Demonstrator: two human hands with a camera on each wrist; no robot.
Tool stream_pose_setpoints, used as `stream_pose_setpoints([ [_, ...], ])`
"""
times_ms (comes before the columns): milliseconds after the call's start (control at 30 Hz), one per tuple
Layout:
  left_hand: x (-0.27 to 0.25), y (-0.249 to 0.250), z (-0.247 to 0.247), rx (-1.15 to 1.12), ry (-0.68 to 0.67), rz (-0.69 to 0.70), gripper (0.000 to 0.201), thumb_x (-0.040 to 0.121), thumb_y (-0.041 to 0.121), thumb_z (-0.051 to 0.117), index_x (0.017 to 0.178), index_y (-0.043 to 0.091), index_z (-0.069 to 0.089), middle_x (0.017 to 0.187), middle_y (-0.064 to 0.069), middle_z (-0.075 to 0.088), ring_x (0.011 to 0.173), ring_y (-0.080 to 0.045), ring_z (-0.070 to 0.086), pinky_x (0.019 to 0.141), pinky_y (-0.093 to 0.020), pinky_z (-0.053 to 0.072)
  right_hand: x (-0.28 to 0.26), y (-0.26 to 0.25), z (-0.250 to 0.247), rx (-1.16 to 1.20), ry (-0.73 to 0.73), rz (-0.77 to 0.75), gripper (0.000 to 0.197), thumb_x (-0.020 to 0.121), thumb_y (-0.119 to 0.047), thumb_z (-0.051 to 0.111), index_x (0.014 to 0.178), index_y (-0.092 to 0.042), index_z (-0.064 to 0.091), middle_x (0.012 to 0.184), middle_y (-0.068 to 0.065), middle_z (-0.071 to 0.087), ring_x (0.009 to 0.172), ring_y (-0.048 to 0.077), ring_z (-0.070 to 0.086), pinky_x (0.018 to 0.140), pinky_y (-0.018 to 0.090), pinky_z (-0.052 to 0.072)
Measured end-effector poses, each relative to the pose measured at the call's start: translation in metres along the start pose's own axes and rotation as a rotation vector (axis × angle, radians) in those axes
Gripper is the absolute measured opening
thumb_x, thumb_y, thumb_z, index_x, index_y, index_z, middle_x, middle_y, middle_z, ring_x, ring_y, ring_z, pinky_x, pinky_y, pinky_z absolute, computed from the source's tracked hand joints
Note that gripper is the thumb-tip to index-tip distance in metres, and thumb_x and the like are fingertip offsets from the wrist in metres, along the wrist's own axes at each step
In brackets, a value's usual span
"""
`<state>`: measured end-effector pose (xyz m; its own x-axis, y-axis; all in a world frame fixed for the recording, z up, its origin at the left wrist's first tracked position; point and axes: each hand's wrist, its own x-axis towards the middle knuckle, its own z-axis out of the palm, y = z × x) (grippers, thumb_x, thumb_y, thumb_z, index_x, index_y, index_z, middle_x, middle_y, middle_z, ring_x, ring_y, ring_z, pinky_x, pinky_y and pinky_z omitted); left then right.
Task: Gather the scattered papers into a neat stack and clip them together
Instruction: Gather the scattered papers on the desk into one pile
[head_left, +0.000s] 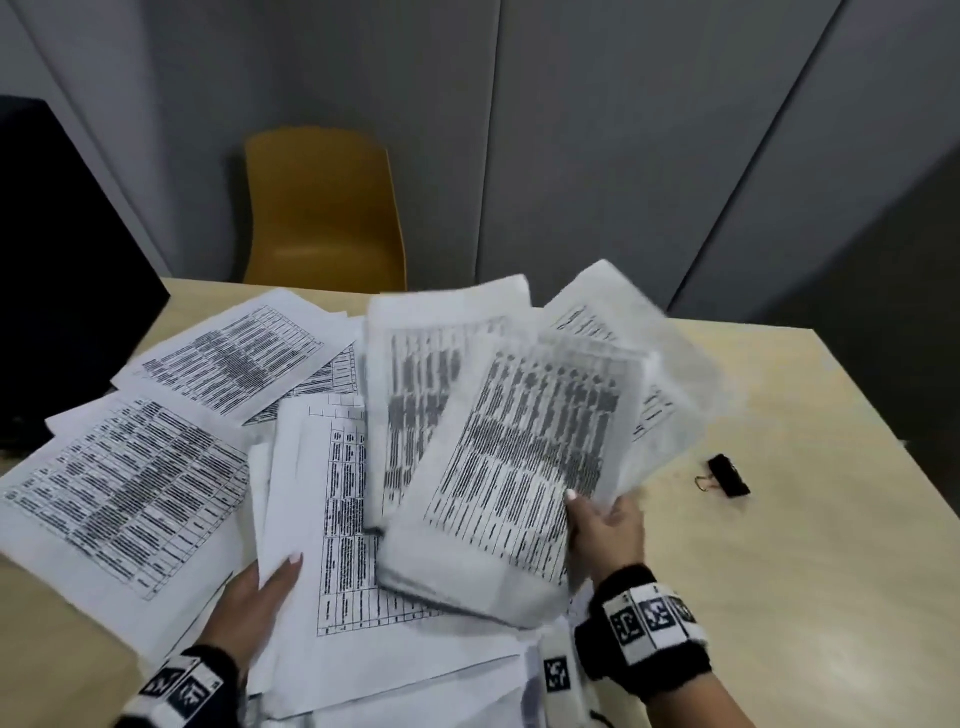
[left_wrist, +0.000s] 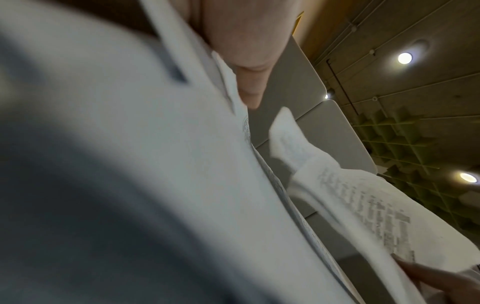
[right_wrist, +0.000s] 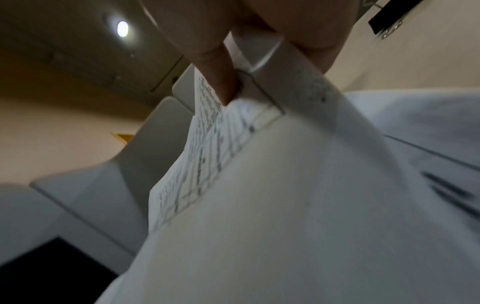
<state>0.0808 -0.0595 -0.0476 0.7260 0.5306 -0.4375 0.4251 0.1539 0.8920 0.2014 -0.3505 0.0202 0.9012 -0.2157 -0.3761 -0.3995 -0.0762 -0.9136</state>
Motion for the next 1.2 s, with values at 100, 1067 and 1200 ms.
stream_pose_setpoints([
  [100, -0.003, 0.006, 0.0, 0.015, -0.005, -0.011, 0.041, 0.09, 0.037, 0.053, 0.124, 0.015, 0.054, 0.117, 0.0, 0.057, 0.116, -0.019, 0.05, 0.106, -0.036, 0.032, -0.001, 0.026, 0.012, -0.119, -0.087, 0.065, 0.019, 0.083, -0.016, 0.062, 0.091, -0.003, 0.051, 0.075, 0.014, 0.059, 0.062, 0.025, 0.056, 0.06, 0.039, 0.053],
  [1067, -0.004, 0.001, -0.005, -0.15, -0.037, -0.065, 0.035, 0.086, 0.0, 0.056, 0.12, 0.005, 0.053, 0.114, -0.016, 0.061, 0.11, -0.032, 0.055, 0.103, -0.046, 0.035, 0.039, 0.025, -0.022, -0.364, 0.159, 0.082, 0.07, 0.078, -0.014, 0.068, 0.138, -0.012, 0.031, 0.134, 0.023, 0.039, 0.122, 0.038, 0.044, 0.102, 0.041, 0.037],
  [1200, 0.002, -0.005, -0.008, -0.141, -0.034, -0.061, 0.032, 0.084, 0.0, 0.057, 0.115, 0.006, 0.055, 0.101, -0.011, 0.066, 0.11, -0.035, 0.057, 0.104, -0.052, 0.035, 0.035, 0.036, -0.011, -0.249, 0.069, 0.091, 0.073, 0.077, -0.007, 0.068, 0.137, -0.014, 0.027, 0.107, 0.011, 0.063, 0.102, 0.03, 0.06, 0.097, 0.038, 0.045],
])
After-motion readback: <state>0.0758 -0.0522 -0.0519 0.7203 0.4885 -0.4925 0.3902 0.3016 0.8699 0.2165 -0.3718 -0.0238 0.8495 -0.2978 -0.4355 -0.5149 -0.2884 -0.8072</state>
